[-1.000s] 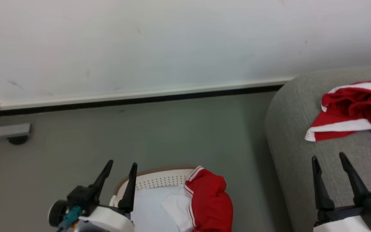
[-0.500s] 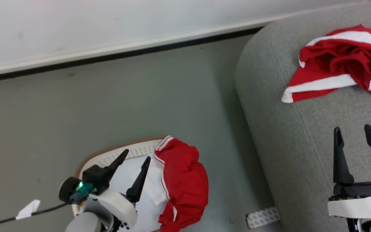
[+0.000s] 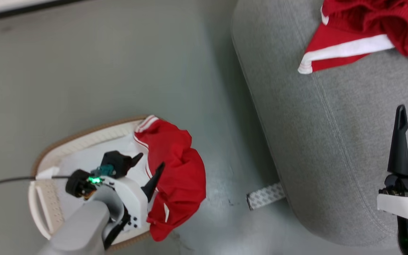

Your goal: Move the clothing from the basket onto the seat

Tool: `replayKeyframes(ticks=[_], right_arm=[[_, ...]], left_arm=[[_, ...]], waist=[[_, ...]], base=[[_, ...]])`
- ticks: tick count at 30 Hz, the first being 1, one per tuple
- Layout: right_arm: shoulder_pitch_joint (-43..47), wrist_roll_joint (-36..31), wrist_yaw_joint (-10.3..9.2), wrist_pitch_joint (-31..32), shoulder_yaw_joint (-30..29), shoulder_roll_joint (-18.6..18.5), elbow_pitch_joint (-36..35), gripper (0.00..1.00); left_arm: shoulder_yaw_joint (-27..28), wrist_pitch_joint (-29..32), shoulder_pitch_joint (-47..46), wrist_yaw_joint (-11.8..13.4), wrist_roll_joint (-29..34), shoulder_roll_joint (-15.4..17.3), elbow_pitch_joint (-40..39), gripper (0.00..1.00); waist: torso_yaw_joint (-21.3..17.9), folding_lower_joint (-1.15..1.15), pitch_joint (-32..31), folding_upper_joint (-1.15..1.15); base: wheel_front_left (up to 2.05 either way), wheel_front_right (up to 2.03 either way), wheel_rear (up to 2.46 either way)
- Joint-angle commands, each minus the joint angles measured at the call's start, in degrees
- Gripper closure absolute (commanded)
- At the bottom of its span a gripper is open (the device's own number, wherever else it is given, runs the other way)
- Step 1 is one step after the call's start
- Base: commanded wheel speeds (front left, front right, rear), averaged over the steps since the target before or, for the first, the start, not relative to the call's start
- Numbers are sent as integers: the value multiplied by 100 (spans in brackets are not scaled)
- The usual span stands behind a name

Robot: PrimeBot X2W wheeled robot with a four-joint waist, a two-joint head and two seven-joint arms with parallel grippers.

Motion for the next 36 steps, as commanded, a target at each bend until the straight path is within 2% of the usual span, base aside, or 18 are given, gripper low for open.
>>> replayKeyframes(ticks=[1, 8, 17, 22, 23, 24, 25, 26, 28, 36], right_arm=[[-107, 43, -15, 2, 33, 3, -54, 0], [-327, 273, -15, 2, 91, 4, -209, 0], [-525, 456, -15, 2, 285, 2, -192, 0], [-577, 499, -15, 2, 365, 3, -183, 0], [-585, 520, -15, 2, 387, 3, -176, 0], [-585, 520, -15, 2, 387, 3, -176, 0], [-589, 525, -15, 2, 395, 3, -170, 0], [-593, 533, -15, 2, 404, 3, -165, 0], [-590, 537, -15, 2, 407, 2, -155, 0], [-570, 405, -15, 2, 382, 2, -96, 0]], left_arm=[[-130, 81, -143, 10, -185, 95, 70, 0], [-1167, 452, -783, 10, -788, 401, 171, 0], [-2523, 439, -1495, 9, -1338, 625, -99, 0], [-2827, 472, -1674, 9, -1585, 666, -178, 0], [-2893, 501, -1715, 9, -1652, 688, -187, 8], [-2893, 501, -1715, 9, -1652, 688, -187, 8], [-2916, 506, -1734, 9, -1668, 691, -185, 31], [-2934, 521, -1736, 9, -1710, 687, -200, 60], [-2953, 564, -1737, 9, -1719, 695, -234, 100], [-2970, 514, -1549, 8, -1698, 623, -261, 100]], waist=[[-172, -1, 326, 0], [-308, -1, 851, 0], [-374, -1, 1204, 0], [-400, -1, 1252, 0], [-414, -1, 1266, 0], [-414, -1, 1266, 0], [-420, -1, 1268, 0], [-425, -1, 1268, 0], [-429, -1, 1263, 0], [-339, -1, 1051, 0]], base=[[0, 0, 0], [0, 0, 0], [0, 0, 0], [0, 0, 0], [0, 0, 0], [0, 0, 0], [0, 0, 0], [0, 0, 0], [0, 0, 0], [0, 0, 0]])
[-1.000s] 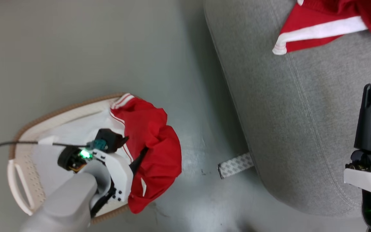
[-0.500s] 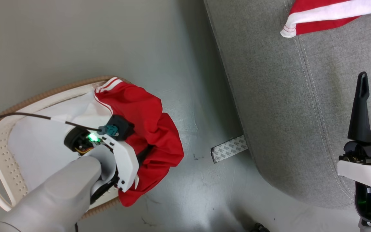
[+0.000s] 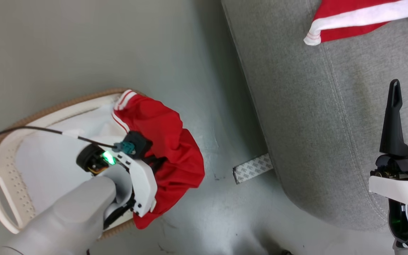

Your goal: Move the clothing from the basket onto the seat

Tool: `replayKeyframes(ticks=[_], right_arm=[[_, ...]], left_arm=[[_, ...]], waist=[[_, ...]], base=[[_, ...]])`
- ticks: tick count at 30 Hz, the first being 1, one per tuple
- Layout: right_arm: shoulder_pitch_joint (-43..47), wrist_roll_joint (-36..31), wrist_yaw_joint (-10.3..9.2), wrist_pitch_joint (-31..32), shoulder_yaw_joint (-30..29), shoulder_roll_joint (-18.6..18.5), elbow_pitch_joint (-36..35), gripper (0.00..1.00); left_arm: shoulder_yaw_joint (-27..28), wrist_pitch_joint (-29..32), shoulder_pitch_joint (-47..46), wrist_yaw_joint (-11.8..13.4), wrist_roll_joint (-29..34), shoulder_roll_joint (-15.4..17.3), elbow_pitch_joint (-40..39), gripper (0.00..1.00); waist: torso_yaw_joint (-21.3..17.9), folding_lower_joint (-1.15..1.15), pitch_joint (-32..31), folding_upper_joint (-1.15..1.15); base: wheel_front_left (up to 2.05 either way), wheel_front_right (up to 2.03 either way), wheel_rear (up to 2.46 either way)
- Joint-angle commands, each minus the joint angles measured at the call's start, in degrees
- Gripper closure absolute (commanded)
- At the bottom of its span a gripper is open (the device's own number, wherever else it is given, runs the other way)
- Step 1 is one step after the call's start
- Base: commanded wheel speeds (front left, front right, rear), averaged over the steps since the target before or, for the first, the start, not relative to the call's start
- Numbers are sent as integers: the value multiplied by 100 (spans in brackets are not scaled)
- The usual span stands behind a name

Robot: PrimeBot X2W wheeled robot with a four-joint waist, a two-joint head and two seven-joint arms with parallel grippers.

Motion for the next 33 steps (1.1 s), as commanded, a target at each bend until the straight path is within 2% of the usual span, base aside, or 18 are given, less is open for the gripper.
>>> replayKeyframes(ticks=[1, 15, 22, 27, 33], right_arm=[[-38, -32, -15, 2, -20, 2, 17, 0], [250, -557, -14, 2, -102, 0, 322, 0], [500, -771, -15, 2, -43, -2, 540, 0], [698, -850, -15, 3, 32, -3, 723, 0], [1025, -904, -15, 3, 187, -4, 984, 0]], left_arm=[[-9, -49, 65, 6, -10, -6, -5, 100], [-6, -858, 574, 6, -389, -599, 350, 100], [41, -1018, 784, 6, -558, -865, 391, 100], [649, -1011, 1031, 6, -284, -932, 56, 100], [1376, -1012, 1393, 6, 354, -1045, -308, 100]], waist=[[50, 0, -89, 0], [657, 0, -1590, 0], [1052, 0, -2455, 0], [1335, 0, -2985, 0], [1678, 0, -3581, 0]], base=[[0, 0, 0], [0, 0, 0], [0, 0, 0], [0, 0, 0], [0, 0, 0]])
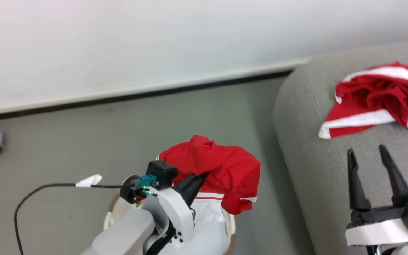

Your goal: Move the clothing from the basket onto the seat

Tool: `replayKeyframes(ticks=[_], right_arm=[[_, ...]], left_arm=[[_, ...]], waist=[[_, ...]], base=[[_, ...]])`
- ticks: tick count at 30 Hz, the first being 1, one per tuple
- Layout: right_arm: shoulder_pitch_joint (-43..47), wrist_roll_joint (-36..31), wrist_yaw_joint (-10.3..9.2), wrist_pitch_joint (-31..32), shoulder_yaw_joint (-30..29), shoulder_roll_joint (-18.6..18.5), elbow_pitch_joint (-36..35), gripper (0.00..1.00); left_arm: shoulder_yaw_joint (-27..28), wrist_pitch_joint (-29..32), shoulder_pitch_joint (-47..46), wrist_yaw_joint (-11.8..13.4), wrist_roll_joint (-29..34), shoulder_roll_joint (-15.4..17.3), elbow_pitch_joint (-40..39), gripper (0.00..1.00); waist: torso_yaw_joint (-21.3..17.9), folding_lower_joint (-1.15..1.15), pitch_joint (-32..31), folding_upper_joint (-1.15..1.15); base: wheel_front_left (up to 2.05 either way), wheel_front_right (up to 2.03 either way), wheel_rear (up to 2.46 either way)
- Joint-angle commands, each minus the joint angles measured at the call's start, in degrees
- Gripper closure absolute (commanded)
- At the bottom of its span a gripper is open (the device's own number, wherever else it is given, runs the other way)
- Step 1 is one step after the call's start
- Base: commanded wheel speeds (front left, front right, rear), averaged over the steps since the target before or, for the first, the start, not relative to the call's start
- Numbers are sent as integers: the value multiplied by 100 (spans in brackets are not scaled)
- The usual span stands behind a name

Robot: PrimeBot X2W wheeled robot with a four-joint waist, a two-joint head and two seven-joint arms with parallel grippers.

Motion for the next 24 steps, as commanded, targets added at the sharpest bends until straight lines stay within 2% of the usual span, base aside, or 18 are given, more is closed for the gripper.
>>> replayKeyframes(ticks=[1, 8, 14, 24], right_arm=[[96, -57, -14, 4, 10, -10, 44, 0], [396, 102, -15, 4, 266, -10, 254, 0], [523, 295, -15, 4, 484, -9, 332, 0], [600, 367, -15, 4, 824, -9, 433, 0]], left_arm=[[97, -10, 141, 8, 119, -26, -48, 100], [850, -8, 497, 100, 788, -117, -499, 100], [1358, -9, 608, 239, 1153, -156, -945, 100], [1758, -8, 700, 235, 1428, -68, -1443, 100]], waist=[[337, 1, -423, 0], [596, 1, -996, 0], [775, 1, -1217, 0], [897, 1, -1297, 0]], base=[[0, 0, 0], [0, 0, 0], [0, 0, 0], [0, 0, 0]])
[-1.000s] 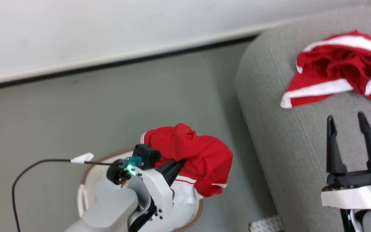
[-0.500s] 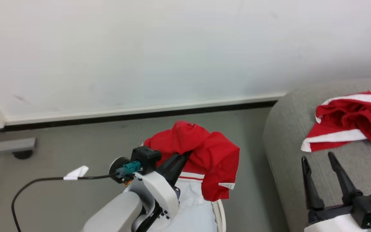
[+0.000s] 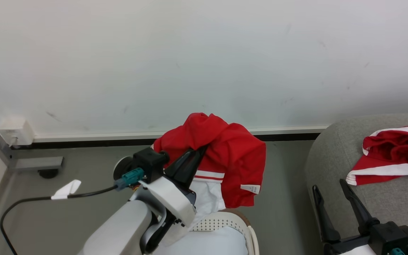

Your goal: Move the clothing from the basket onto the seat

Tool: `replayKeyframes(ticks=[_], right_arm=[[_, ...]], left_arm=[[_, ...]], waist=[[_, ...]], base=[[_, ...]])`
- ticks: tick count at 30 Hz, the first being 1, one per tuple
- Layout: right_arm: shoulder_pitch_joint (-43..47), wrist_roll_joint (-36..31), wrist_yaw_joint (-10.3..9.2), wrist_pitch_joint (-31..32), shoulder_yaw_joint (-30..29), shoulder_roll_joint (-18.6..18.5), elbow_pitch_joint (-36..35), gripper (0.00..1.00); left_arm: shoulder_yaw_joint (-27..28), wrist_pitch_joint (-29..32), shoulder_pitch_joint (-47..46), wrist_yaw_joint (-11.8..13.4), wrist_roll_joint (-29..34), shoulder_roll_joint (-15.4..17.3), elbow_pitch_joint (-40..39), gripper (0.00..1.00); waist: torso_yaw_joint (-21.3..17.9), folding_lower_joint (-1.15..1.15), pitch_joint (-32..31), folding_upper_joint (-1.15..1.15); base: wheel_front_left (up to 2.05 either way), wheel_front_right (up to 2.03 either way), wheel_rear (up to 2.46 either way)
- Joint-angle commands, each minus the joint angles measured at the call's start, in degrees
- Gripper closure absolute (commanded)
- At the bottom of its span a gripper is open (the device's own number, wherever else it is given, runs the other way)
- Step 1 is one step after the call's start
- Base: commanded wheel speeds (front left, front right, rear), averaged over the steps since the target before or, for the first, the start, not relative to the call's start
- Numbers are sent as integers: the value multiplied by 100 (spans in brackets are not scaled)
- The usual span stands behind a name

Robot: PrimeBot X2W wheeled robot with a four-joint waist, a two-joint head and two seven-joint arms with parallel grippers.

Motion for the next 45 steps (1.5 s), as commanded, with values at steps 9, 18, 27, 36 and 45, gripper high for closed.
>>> replayKeyframes(ticks=[9, 18, 27, 36, 45], right_arm=[[0, 40, -15, 4, 210, -9, 72, 0], [-300, 9, -15, 4, 806, -9, 174, 0], [-823, 81, -14, 4, 1501, -104, 952, 0], [-1422, 368, -14, 3, 2079, -225, 1827, 0], [-1855, 691, -15, 3, 2661, -352, 2327, 0]], left_arm=[[146, -4, 215, 13, 184, 18, -128, 100], [195, -4, 302, -36, 291, -86, -95, 100], [79, -4, 386, -111, 414, -319, -19, 100], [-271, -4, 443, -191, 485, -543, 86, 100], [-797, -4, 450, -240, 401, -688, 204, 100]], waist=[[-10, 1, 82, 0], [23, 1, 162, 0], [229, 1, 134, 0], [617, 1, 49, 0], [1022, 1, -4, 0]], base=[[0, 0, 0], [0, 0, 0], [0, 0, 0], [0, 0, 0], [0, 0, 0]])
